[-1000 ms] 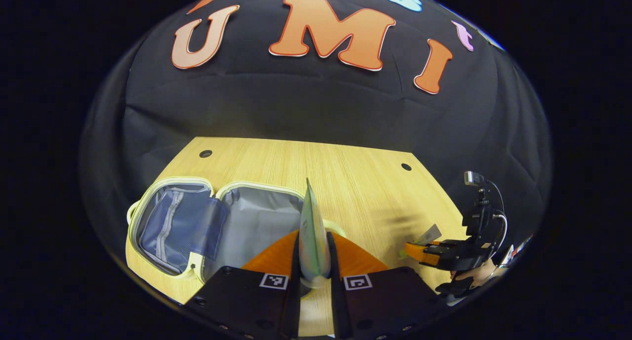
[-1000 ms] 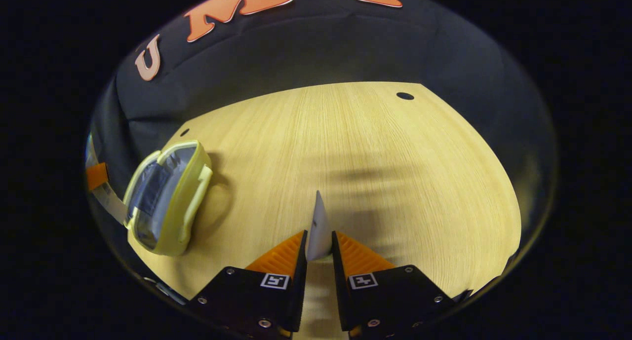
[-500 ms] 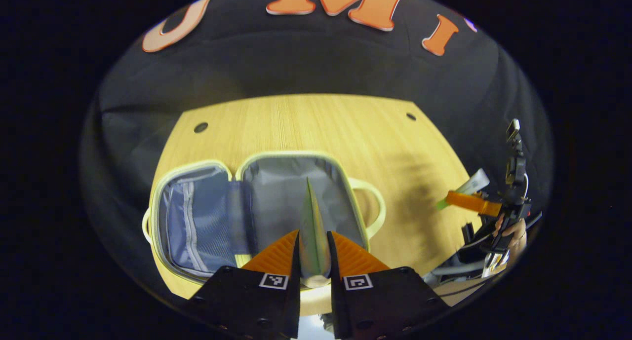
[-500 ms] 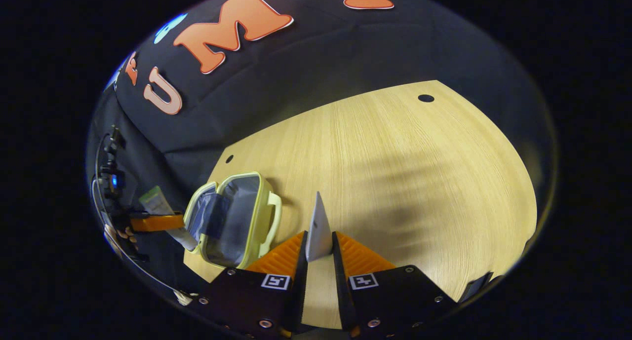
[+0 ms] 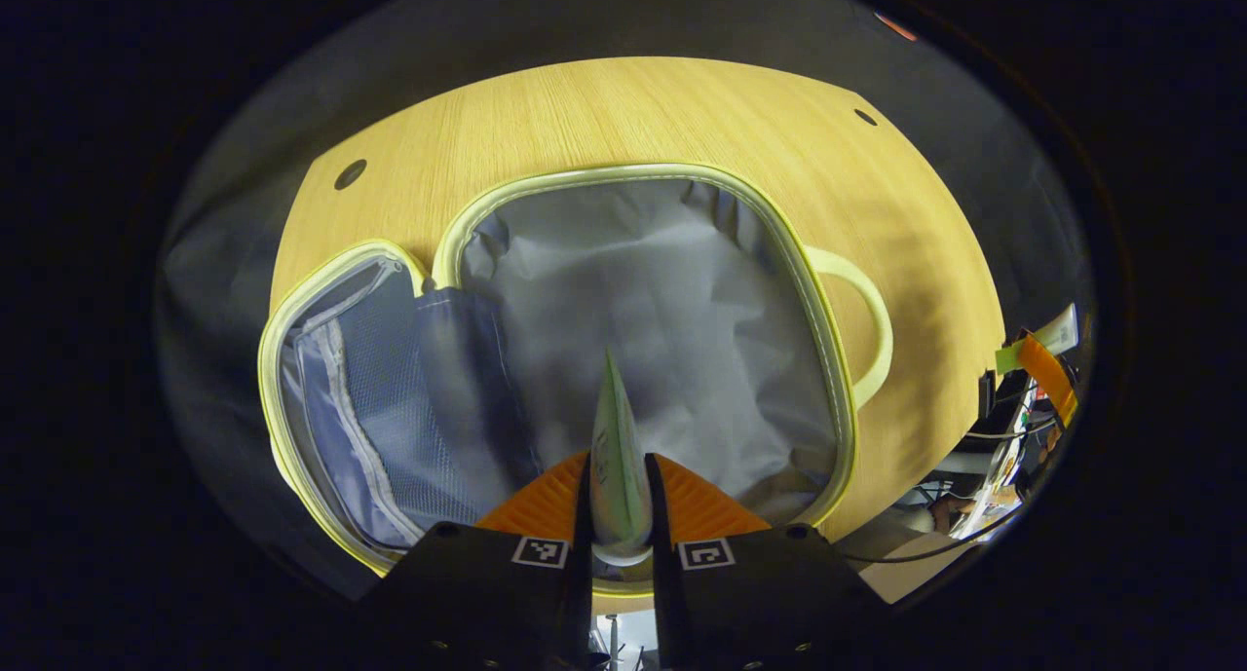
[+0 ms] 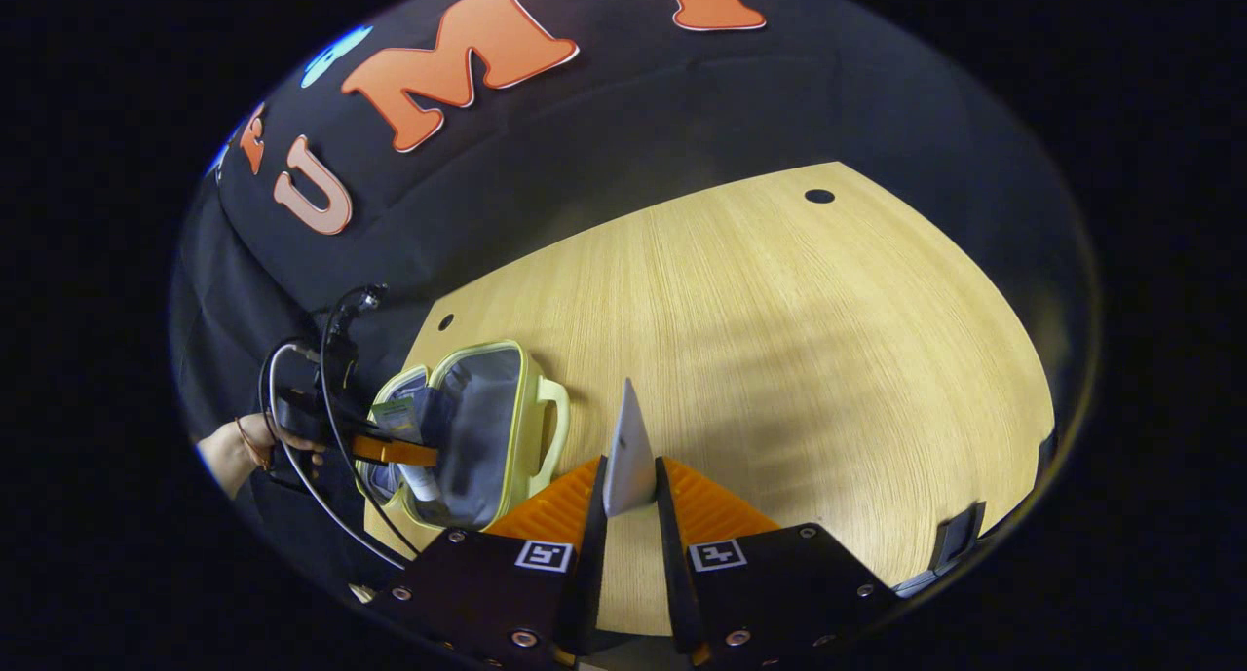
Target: First open the suitcase, pack the skin care products into it, and then close the suitcase.
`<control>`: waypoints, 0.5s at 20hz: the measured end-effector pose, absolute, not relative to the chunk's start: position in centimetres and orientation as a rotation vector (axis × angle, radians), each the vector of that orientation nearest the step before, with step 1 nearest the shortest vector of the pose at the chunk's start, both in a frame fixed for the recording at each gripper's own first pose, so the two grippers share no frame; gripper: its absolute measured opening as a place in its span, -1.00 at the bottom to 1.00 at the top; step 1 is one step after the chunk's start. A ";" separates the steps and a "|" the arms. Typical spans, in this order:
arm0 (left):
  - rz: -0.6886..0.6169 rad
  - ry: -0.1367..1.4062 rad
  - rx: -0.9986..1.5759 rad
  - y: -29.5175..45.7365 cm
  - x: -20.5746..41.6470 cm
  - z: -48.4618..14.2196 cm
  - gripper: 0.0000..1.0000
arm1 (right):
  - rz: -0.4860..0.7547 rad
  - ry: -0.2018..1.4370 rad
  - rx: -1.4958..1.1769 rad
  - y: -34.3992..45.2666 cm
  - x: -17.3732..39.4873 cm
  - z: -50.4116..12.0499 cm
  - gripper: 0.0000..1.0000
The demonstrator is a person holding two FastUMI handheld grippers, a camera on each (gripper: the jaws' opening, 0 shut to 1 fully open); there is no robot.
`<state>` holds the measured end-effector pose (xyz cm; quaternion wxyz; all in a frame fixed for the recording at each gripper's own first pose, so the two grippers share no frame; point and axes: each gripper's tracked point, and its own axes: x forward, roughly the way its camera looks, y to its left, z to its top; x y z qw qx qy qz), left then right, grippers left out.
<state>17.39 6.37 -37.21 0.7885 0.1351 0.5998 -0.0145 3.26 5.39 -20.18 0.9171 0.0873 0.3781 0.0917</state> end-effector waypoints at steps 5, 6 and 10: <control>-0.081 1.269 0.369 6.4 19.0 -36.7 0.16 | 0.148 0.785 0.199 5.4 2.9 -20.1 -0.41; -0.094 1.253 0.375 6.3 18.9 -36.0 0.58 | 0.148 0.788 0.203 5.7 3.0 -20.1 -0.41; -0.152 1.133 0.369 5.5 17.4 -32.9 0.94 | 0.210 0.817 0.187 7.7 2.3 -19.2 -0.41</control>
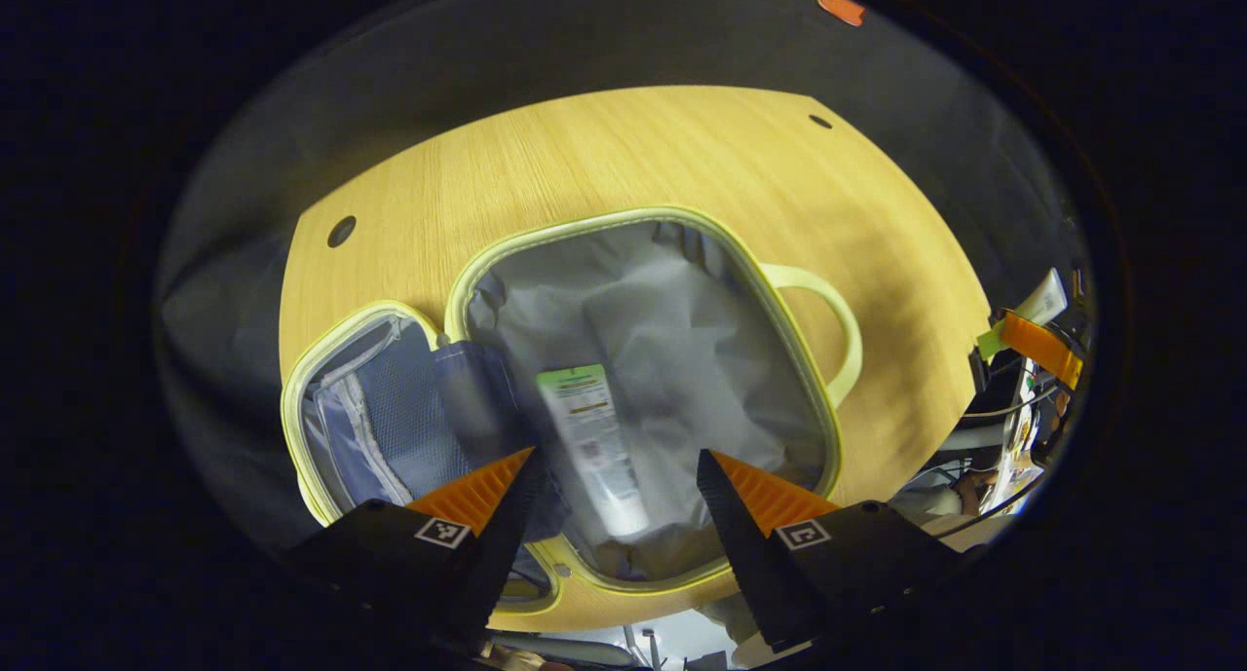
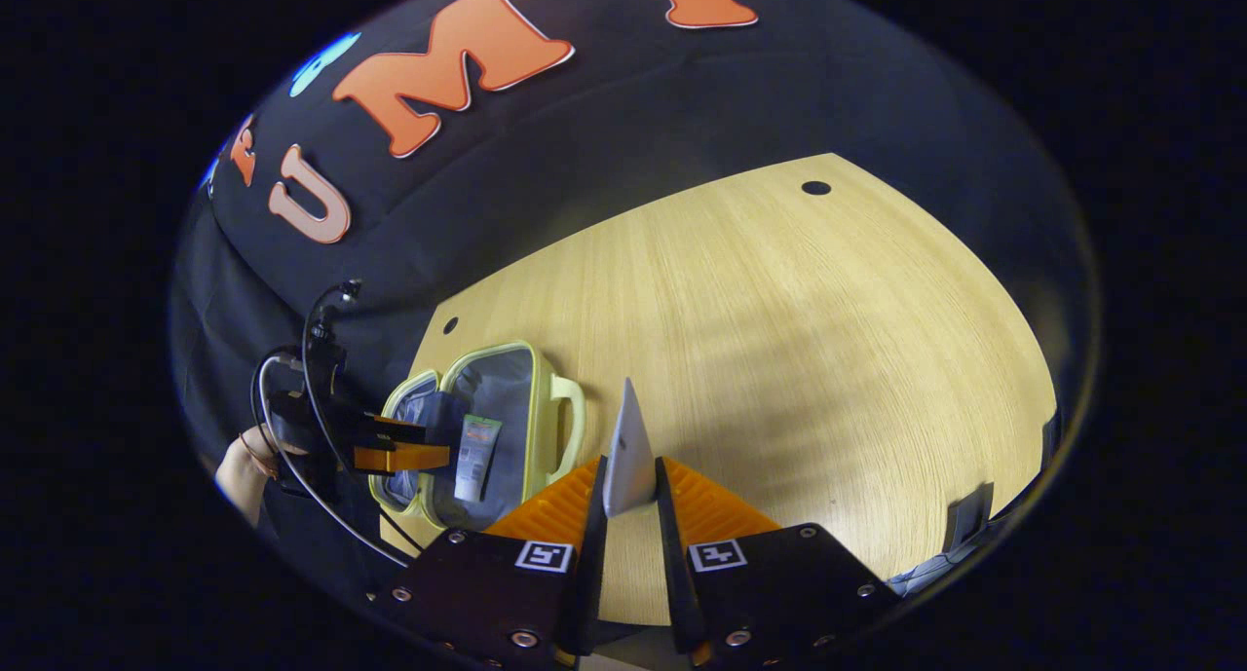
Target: First open the suitcase, pack the skin care products into it, and then close the suitcase.
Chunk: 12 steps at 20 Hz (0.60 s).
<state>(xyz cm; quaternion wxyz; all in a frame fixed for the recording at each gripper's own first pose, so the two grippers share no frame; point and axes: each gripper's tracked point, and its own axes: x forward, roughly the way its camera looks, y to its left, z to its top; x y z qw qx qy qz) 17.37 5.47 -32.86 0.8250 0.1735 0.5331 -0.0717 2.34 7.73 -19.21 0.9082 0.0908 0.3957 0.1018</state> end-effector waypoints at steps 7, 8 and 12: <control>-0.055 0.676 0.209 7.3 13.2 -24.6 0.96 | 0.380 0.838 0.132 15.5 3.8 -16.3 -0.41; -0.033 0.601 0.179 7.4 12.0 -23.2 0.96 | 0.406 0.835 0.112 17.2 4.0 -15.8 -0.41; 0.026 0.439 0.120 11.1 7.8 -19.9 0.96 | 0.528 0.855 0.032 24.8 4.5 -15.0 -0.41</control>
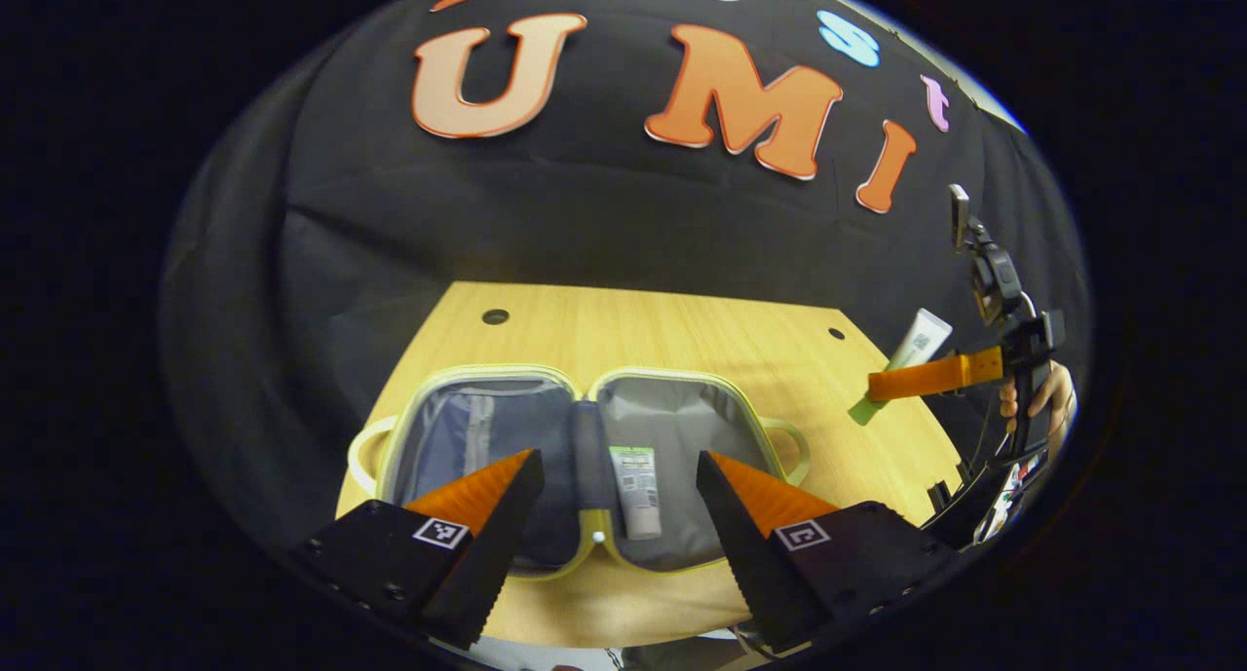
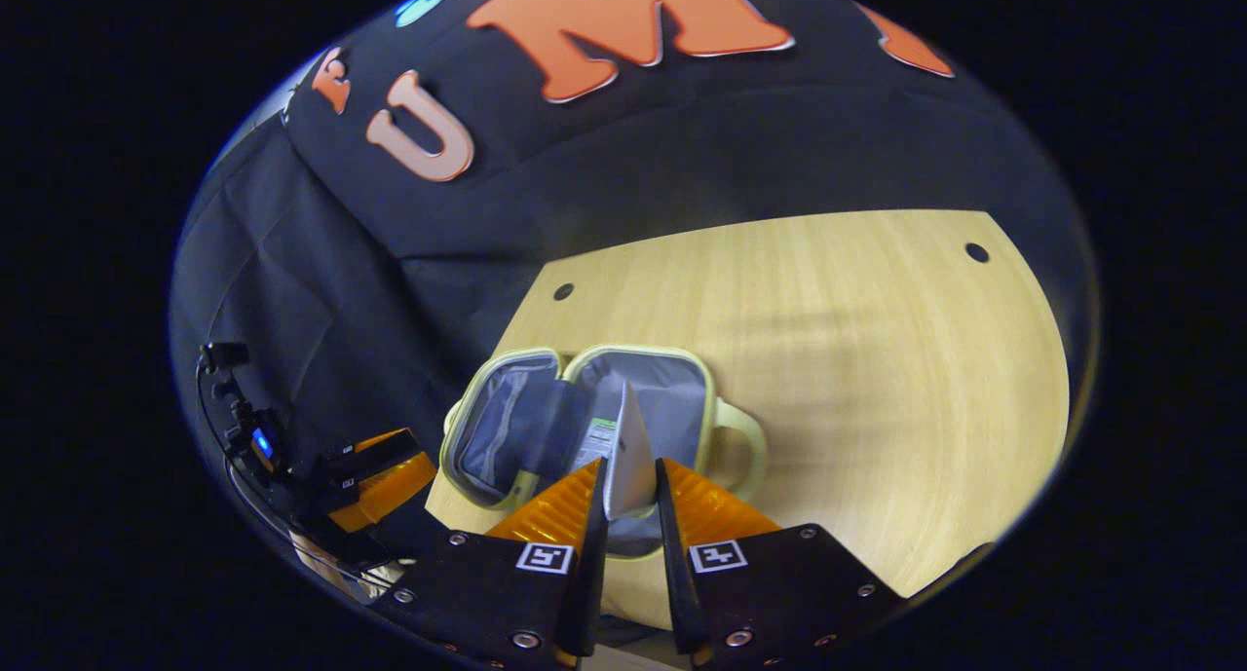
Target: First open the suitcase, pack the skin care products into it, and then close the suitcase.
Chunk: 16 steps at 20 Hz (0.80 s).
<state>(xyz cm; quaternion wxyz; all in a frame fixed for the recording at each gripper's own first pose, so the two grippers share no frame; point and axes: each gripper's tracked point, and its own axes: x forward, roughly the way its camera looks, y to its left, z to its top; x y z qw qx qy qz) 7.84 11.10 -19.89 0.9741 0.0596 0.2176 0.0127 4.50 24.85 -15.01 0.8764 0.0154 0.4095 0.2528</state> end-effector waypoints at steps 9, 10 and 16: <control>0.165 0.280 0.054 20.4 -0.7 -16.3 0.95 | 0.487 1.006 -0.167 29.7 5.3 -24.1 -0.41; 0.182 0.278 0.058 21.4 -1.5 -16.2 0.95 | 0.479 1.016 -0.191 29.3 5.4 -24.9 -0.41; 0.208 0.295 0.027 23.4 -2.4 -16.5 0.94 | 0.434 1.057 -0.189 29.0 5.4 -26.6 -0.18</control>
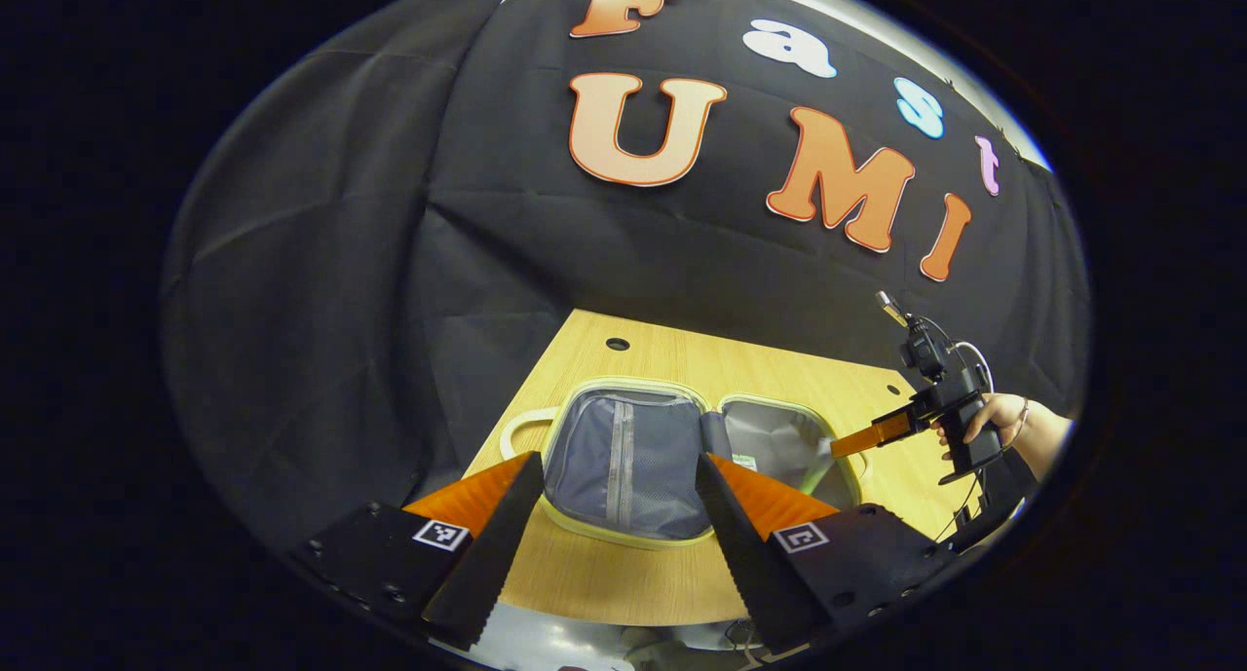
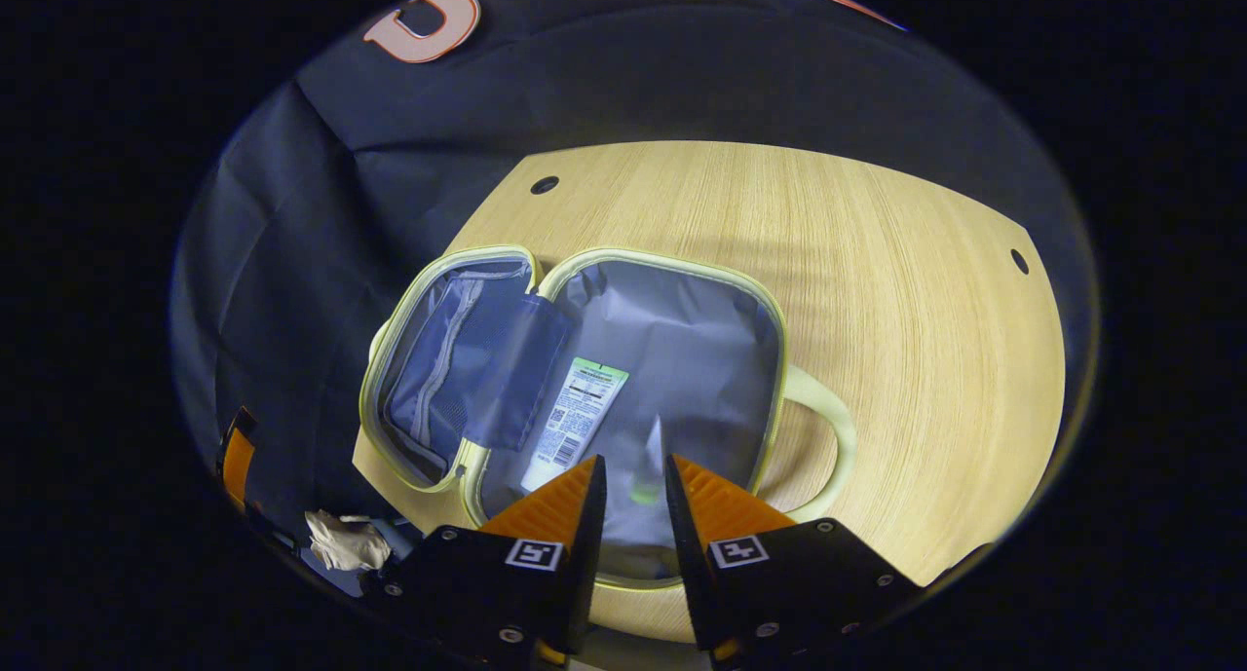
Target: First open the suitcase, pack the skin care products into it, and then close the suitcase.
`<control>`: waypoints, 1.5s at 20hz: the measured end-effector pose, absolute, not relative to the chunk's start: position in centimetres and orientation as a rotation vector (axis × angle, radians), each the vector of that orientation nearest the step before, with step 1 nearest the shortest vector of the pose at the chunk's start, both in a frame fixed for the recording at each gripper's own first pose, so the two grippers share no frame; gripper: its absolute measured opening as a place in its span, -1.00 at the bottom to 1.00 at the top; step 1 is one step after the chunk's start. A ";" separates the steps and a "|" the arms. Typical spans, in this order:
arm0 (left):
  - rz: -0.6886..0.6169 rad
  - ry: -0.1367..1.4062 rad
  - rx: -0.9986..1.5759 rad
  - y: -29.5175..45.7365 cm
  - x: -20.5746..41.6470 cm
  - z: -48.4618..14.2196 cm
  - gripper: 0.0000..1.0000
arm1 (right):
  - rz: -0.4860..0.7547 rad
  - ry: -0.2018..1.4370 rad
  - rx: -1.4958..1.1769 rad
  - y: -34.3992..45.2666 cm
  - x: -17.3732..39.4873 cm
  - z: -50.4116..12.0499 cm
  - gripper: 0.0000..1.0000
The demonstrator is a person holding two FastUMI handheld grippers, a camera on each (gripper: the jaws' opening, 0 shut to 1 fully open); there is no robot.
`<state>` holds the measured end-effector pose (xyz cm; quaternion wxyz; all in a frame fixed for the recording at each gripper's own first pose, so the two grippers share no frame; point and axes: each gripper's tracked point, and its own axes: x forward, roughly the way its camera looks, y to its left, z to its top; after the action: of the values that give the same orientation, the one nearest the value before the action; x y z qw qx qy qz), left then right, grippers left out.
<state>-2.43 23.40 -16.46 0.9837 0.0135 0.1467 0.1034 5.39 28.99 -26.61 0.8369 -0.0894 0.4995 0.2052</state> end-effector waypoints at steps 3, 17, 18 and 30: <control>0.218 0.304 0.020 24.7 -1.4 -16.5 0.95 | 0.448 1.023 -0.168 29.3 5.3 -26.0 0.32; 0.223 0.364 -0.415 36.9 6.7 -25.0 0.94 | 0.499 0.718 -0.057 27.9 3.9 -19.5 0.91; 0.212 0.363 -0.481 37.5 7.5 -25.6 0.95 | 0.486 0.712 -0.050 27.3 4.0 -19.4 0.92; 0.179 0.370 -0.870 42.3 15.2 -31.4 0.90 | 0.354 0.748 0.073 22.5 4.0 -19.7 0.92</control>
<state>15.19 42.28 -31.35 0.8864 -0.4186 0.1781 0.0863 3.95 22.53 -19.75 0.9149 0.0353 0.3636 0.1717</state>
